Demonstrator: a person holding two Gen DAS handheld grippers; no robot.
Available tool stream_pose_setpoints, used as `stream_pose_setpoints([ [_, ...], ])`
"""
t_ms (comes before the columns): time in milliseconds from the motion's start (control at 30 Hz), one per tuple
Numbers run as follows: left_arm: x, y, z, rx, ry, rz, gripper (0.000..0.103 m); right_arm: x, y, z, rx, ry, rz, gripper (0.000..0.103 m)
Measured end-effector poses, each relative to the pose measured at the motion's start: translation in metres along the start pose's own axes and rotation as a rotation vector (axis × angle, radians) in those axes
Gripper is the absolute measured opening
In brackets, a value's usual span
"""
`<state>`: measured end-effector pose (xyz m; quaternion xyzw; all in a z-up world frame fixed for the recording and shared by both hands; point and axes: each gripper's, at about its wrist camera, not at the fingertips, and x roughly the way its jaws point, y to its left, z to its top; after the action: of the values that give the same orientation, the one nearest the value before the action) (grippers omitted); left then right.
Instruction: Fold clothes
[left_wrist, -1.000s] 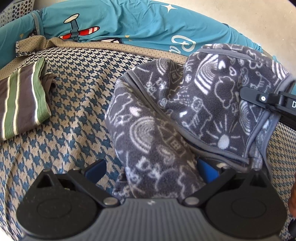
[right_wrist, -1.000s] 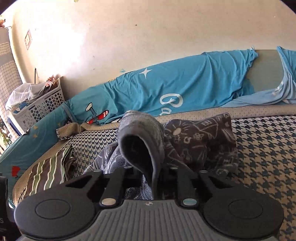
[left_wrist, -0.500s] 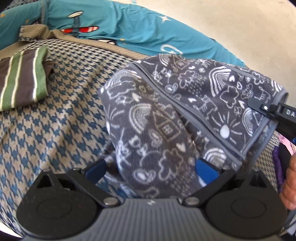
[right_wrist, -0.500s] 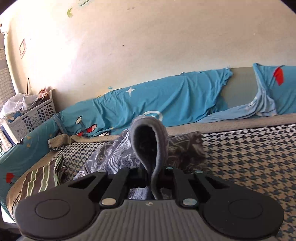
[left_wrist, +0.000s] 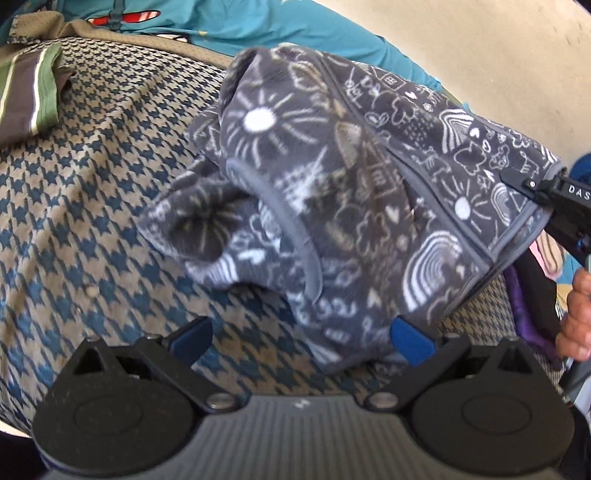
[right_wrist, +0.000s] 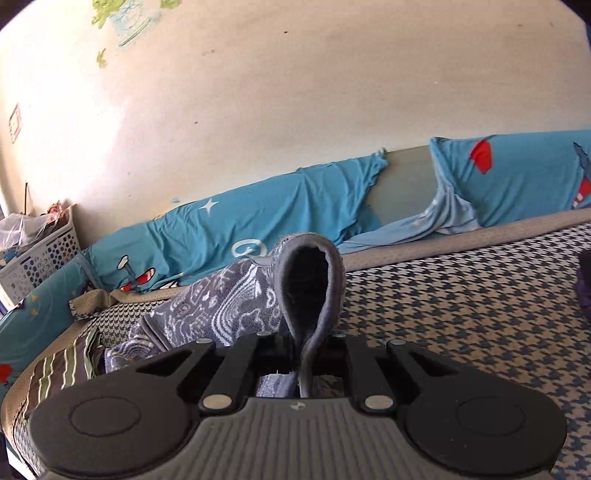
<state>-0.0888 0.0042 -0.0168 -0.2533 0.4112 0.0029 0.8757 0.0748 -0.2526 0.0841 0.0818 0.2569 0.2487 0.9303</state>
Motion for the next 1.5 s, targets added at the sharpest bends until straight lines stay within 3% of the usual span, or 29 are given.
stream_pose_setpoints([
  [333, 0.012, -0.021, -0.021, 0.114, 0.016, 0.064, 0.103, -0.029, -0.026, -0.004, 0.036, -0.024, -0.102, 0.009],
  [833, 0.016, -0.019, -0.029, 0.098, 0.006, 0.066, 0.103, -0.07, -0.073, -0.017, 0.174, -0.04, -0.301, 0.009],
  [1133, 0.016, -0.009, -0.033, 0.075, 0.003, 0.055, 0.103, -0.075, -0.085, -0.021, 0.167, -0.049, -0.444, 0.009],
  [1300, 0.017, -0.006, -0.036, 0.066, 0.001, 0.047, 0.103, -0.07, -0.097, -0.026, 0.218, -0.006, -0.487, 0.009],
  [1333, 0.017, -0.005, -0.037, 0.063, 0.001, 0.045, 0.103, -0.071, -0.097, -0.027, 0.221, -0.008, -0.486, 0.012],
  [1433, 0.018, -0.003, -0.038, 0.059, -0.001, 0.044, 0.103, -0.079, -0.093, -0.027, 0.192, -0.042, -0.516, 0.033],
  [1500, 0.019, -0.002, -0.039, 0.055, -0.003, 0.045, 0.103, -0.087, -0.088, -0.027, 0.156, -0.084, -0.535, 0.036],
])
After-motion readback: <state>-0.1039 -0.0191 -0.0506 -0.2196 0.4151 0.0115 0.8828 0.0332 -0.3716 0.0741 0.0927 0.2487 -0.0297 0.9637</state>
